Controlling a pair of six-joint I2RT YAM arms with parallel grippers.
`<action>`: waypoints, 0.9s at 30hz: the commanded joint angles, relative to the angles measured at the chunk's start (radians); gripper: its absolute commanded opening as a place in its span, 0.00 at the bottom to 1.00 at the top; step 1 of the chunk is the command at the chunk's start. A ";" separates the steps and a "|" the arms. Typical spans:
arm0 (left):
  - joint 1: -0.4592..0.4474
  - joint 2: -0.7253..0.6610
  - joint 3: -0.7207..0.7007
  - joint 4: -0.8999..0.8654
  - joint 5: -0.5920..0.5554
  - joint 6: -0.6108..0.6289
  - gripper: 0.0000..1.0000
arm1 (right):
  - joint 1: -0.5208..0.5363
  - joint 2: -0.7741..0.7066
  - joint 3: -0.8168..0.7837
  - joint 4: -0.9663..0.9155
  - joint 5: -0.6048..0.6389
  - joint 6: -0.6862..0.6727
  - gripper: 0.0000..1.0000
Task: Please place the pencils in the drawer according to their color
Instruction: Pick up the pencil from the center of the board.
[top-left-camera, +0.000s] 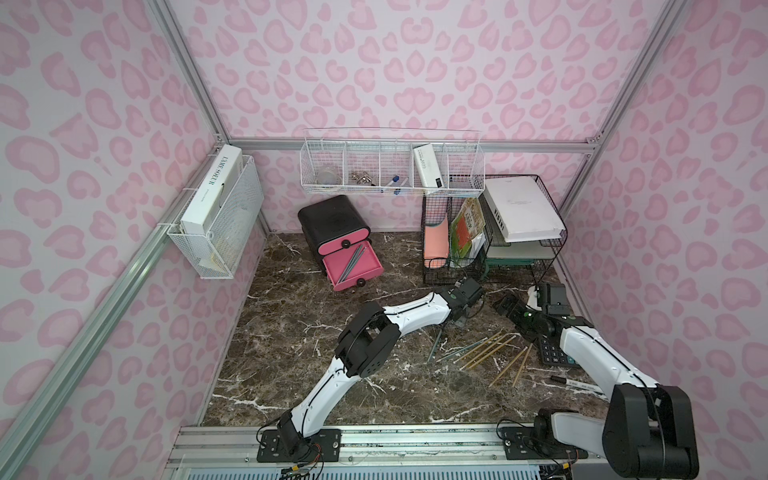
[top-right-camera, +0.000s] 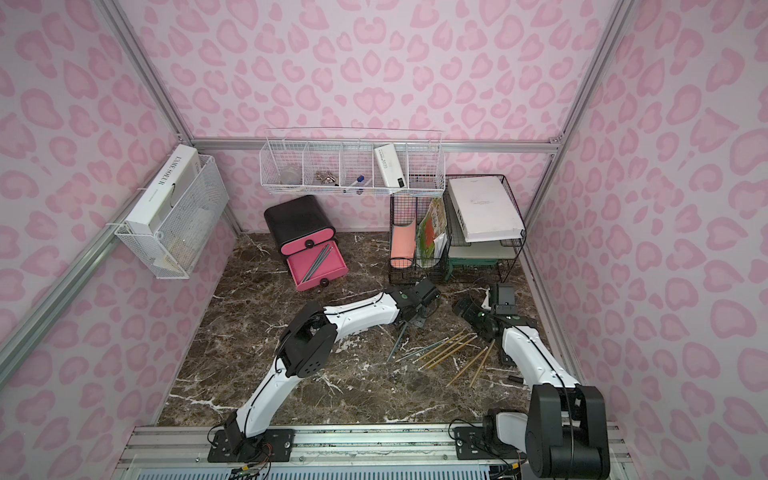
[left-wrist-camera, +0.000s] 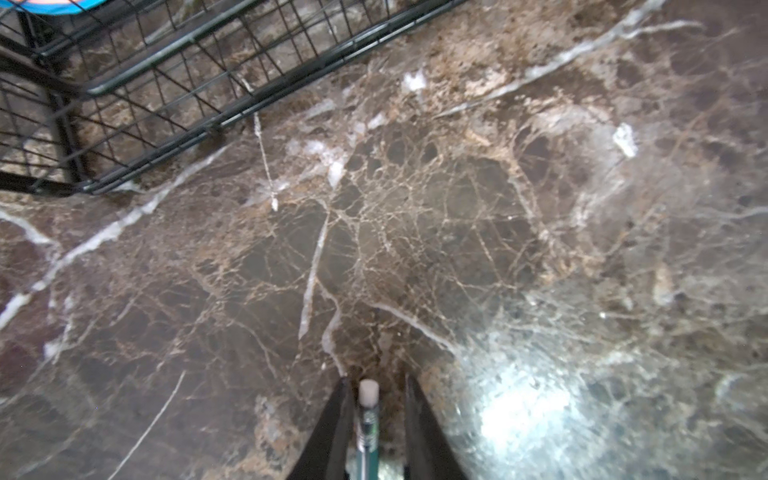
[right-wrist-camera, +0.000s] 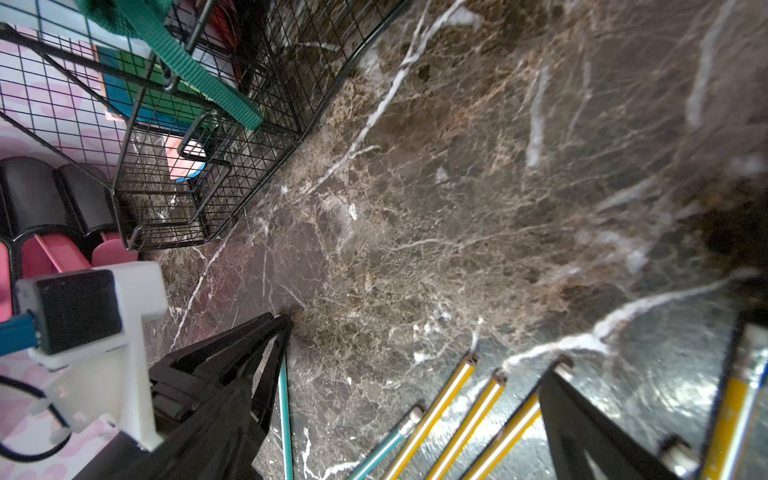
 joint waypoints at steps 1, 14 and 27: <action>0.005 0.033 -0.026 -0.198 0.032 0.011 0.22 | 0.001 0.000 0.010 0.006 -0.002 -0.002 1.00; 0.009 0.026 -0.038 -0.205 0.025 0.006 0.11 | 0.001 -0.001 0.021 0.002 -0.003 0.003 1.00; 0.065 -0.013 -0.102 -0.182 0.013 0.052 0.00 | 0.000 -0.014 0.025 -0.005 -0.002 0.006 1.00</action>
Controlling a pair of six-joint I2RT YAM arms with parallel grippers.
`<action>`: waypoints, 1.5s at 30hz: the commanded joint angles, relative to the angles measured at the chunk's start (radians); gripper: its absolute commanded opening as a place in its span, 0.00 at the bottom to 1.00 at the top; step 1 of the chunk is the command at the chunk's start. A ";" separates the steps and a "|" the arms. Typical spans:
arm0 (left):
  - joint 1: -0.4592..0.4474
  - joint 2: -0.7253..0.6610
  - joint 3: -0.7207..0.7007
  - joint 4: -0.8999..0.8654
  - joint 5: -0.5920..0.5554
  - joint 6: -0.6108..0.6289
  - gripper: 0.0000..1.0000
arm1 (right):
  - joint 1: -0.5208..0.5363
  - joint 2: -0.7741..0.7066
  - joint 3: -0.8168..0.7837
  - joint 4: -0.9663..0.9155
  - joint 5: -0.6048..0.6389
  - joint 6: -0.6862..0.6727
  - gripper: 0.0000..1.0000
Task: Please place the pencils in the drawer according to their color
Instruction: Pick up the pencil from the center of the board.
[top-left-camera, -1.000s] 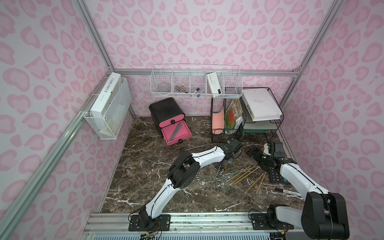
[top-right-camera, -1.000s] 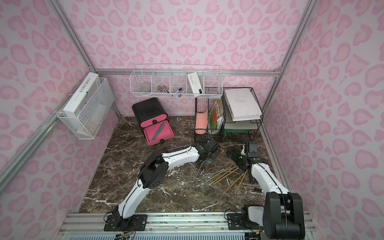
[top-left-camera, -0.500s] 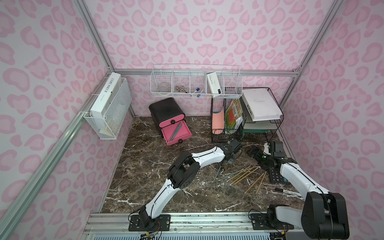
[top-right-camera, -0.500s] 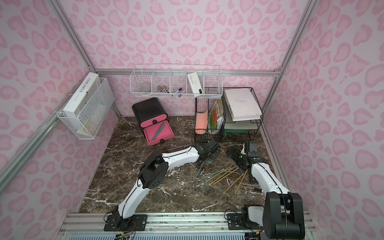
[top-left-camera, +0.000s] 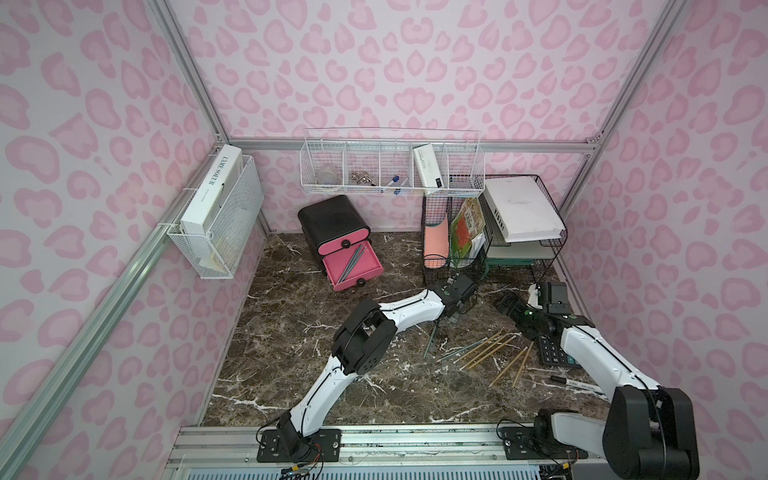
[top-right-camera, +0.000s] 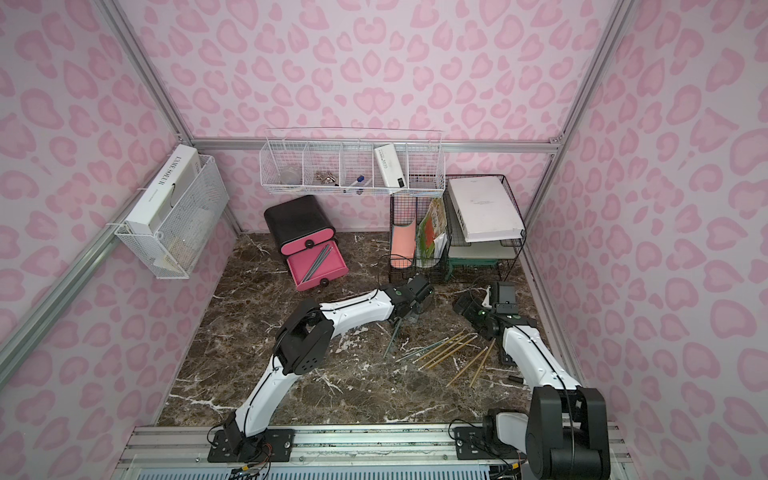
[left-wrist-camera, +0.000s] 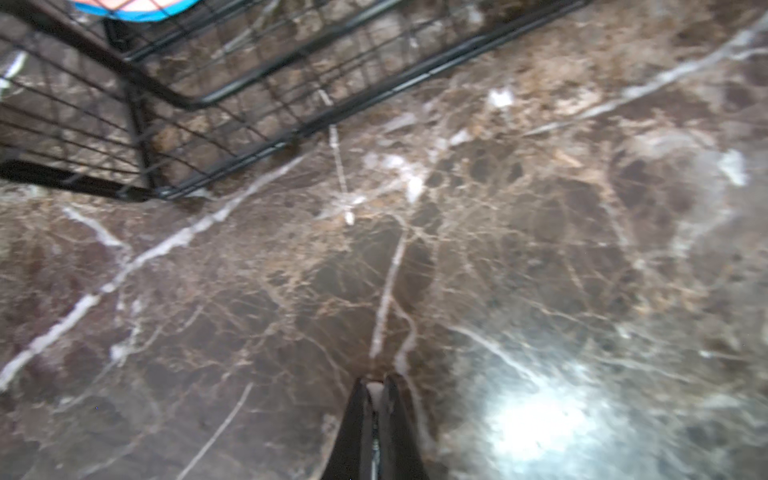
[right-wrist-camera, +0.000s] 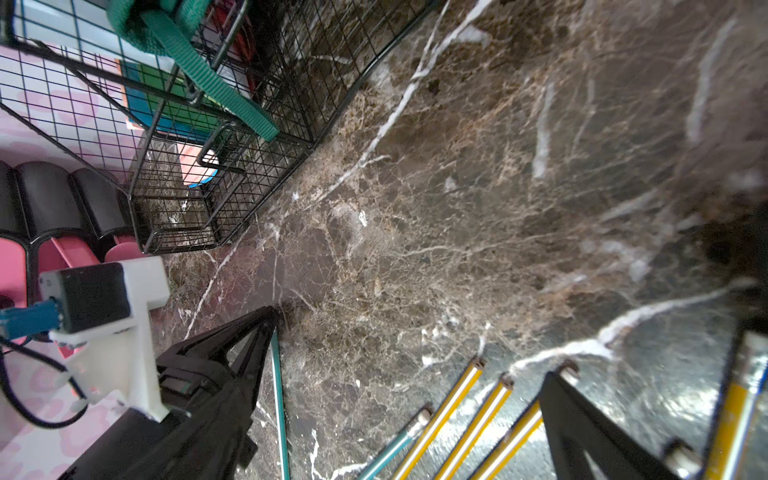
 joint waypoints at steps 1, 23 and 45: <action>0.027 -0.006 -0.065 -0.197 0.045 0.043 0.00 | 0.001 -0.005 0.008 -0.003 -0.002 0.003 1.00; 0.134 -0.393 -0.197 -0.115 0.052 0.413 0.00 | 0.058 0.021 0.006 0.041 -0.009 0.044 0.99; 0.394 -0.411 -0.144 0.312 0.103 0.800 0.00 | 0.286 0.087 0.057 0.032 0.056 0.127 0.99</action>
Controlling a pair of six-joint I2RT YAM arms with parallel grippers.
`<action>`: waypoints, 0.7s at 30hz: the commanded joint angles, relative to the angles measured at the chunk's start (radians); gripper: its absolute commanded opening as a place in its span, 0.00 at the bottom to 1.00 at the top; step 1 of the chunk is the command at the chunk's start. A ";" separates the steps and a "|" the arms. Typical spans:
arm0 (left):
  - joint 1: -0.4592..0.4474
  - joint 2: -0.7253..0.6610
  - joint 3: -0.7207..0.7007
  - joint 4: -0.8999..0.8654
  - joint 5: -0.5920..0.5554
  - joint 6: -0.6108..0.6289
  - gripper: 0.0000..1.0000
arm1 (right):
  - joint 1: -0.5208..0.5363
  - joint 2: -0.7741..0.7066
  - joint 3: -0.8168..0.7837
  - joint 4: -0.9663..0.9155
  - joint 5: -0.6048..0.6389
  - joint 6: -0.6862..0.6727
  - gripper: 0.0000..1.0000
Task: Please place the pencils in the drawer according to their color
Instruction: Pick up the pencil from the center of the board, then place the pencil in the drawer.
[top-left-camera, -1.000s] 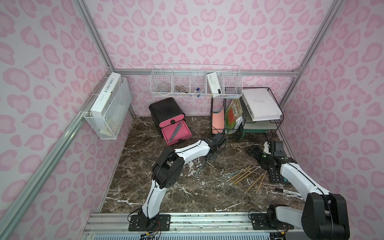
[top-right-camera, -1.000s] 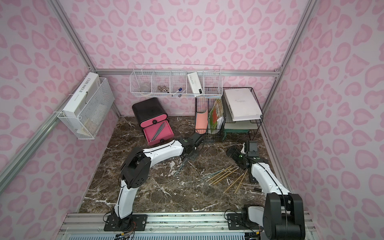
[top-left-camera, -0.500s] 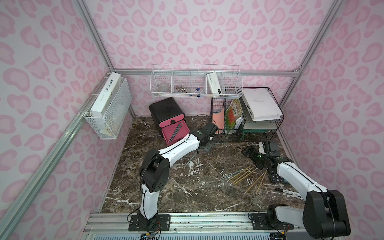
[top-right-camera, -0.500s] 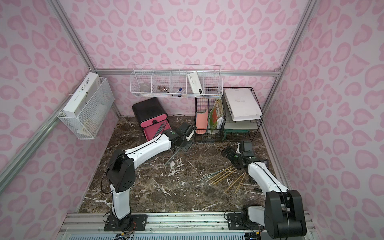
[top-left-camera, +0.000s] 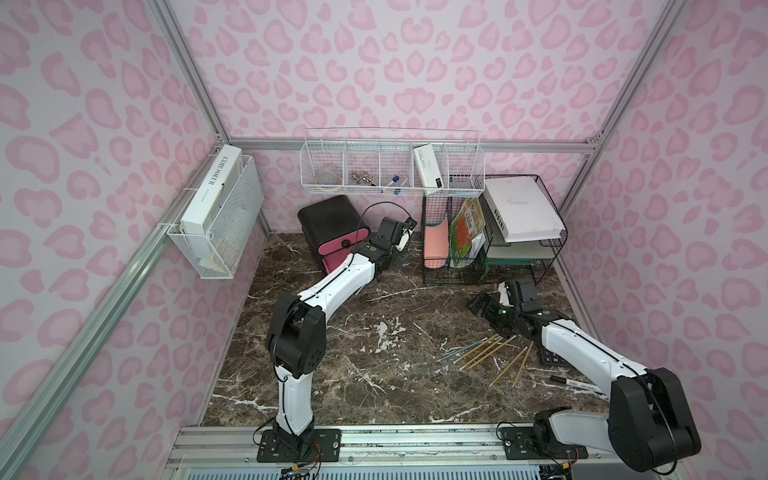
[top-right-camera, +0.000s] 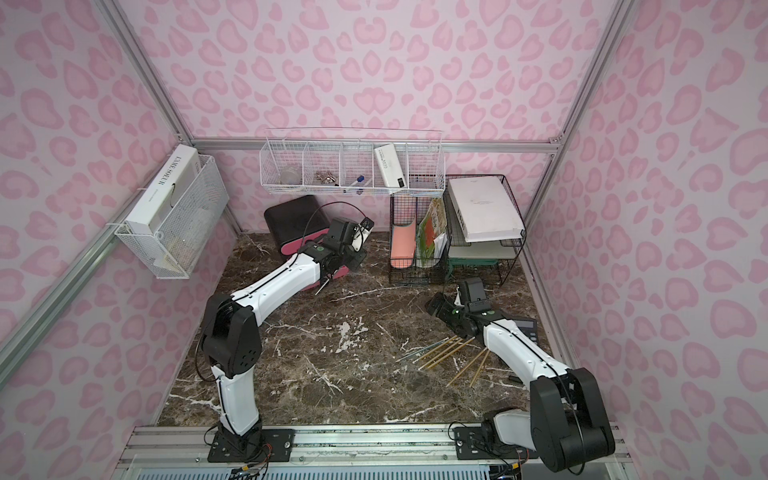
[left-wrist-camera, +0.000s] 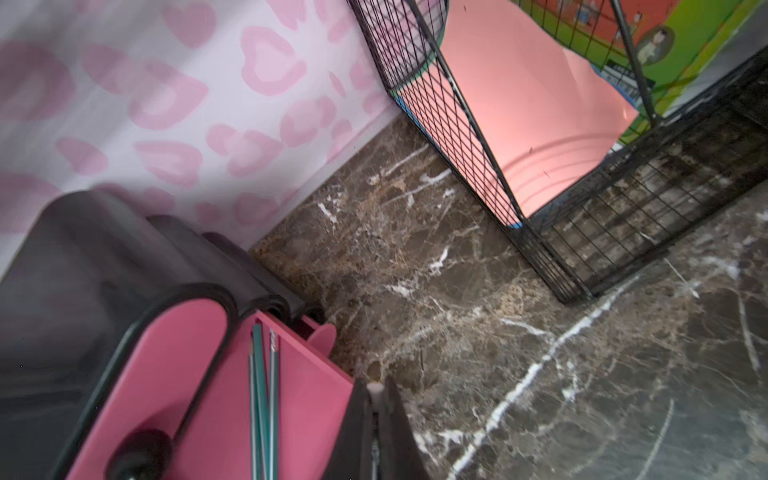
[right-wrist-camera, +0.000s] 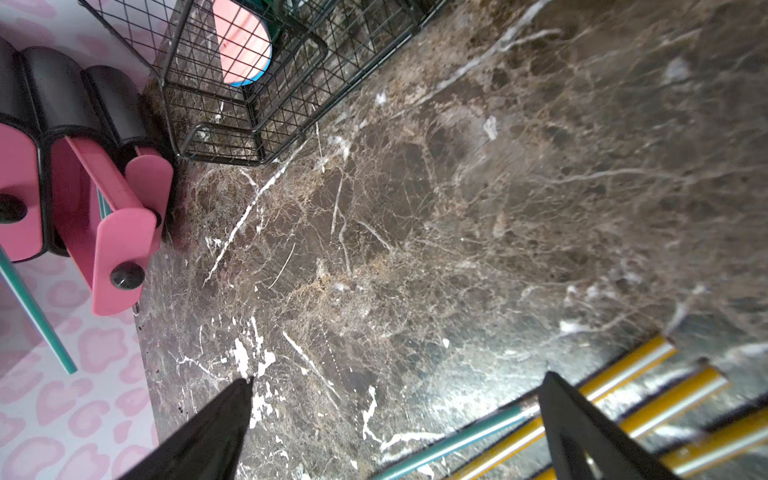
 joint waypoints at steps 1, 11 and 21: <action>0.022 0.018 0.024 0.108 0.028 0.085 0.00 | 0.016 0.017 0.017 -0.009 0.021 0.005 0.99; 0.096 0.087 0.078 0.187 0.070 0.125 0.00 | 0.062 0.089 0.075 -0.036 0.033 0.008 0.99; 0.145 0.138 0.104 0.203 0.089 0.135 0.00 | 0.067 0.127 0.101 -0.048 0.031 0.005 0.99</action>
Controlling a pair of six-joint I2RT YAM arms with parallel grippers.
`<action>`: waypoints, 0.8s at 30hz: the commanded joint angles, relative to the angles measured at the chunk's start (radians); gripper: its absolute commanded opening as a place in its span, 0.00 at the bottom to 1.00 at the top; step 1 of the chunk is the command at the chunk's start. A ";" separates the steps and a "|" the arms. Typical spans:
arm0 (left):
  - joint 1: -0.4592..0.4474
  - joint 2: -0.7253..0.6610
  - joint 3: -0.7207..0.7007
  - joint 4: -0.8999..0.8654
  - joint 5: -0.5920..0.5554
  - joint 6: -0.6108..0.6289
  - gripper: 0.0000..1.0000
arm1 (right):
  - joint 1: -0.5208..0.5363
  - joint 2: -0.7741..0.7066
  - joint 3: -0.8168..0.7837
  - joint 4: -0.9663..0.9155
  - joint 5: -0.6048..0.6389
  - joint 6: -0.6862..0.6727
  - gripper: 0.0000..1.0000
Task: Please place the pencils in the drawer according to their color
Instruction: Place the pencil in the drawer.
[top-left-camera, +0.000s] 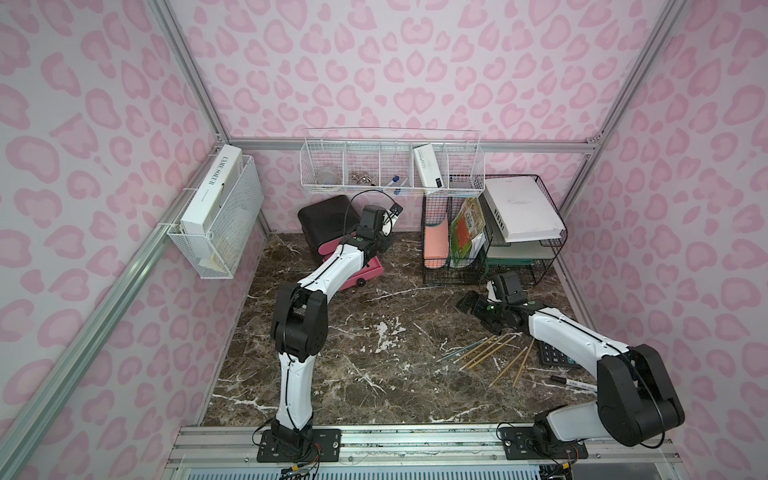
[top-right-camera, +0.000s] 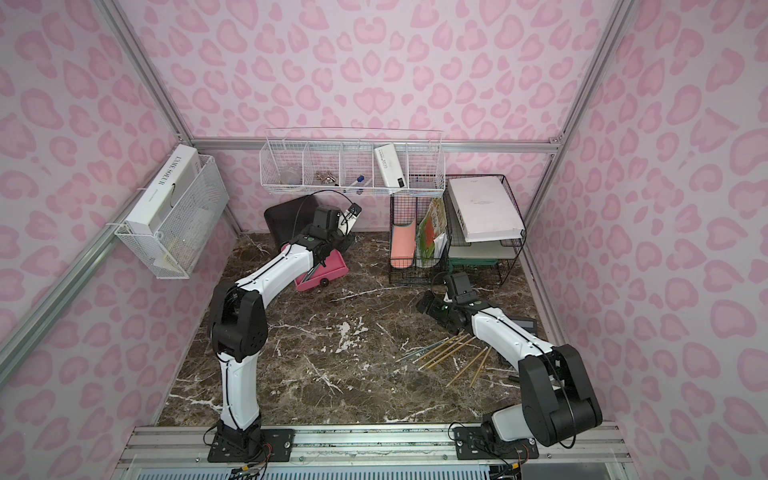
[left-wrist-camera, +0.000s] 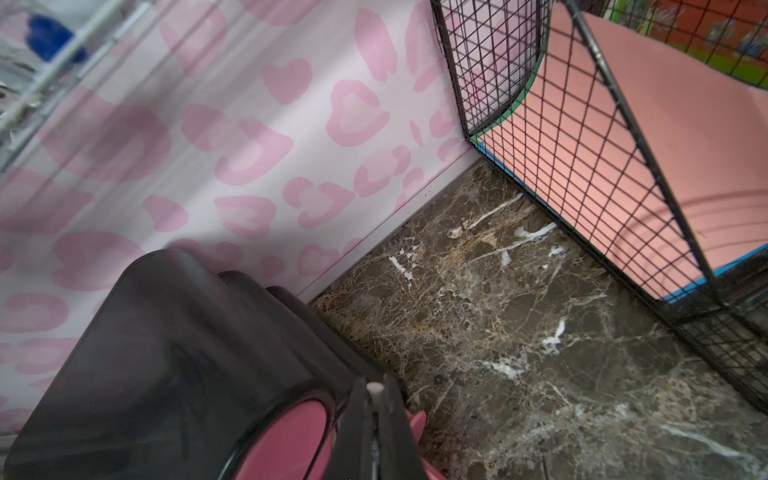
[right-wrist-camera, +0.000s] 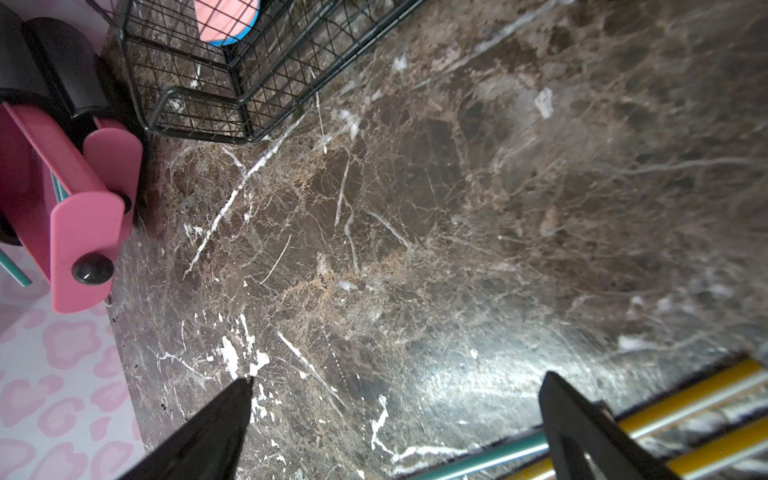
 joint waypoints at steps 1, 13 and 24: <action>0.009 0.010 0.007 0.033 0.012 0.010 0.00 | 0.002 0.010 0.010 -0.010 0.009 0.002 0.99; 0.057 0.007 -0.090 0.050 0.014 -0.006 0.00 | 0.001 0.023 0.020 -0.007 0.005 0.004 0.99; 0.075 0.003 -0.101 -0.010 -0.008 -0.018 0.06 | 0.007 0.023 0.026 0.000 0.005 0.008 0.99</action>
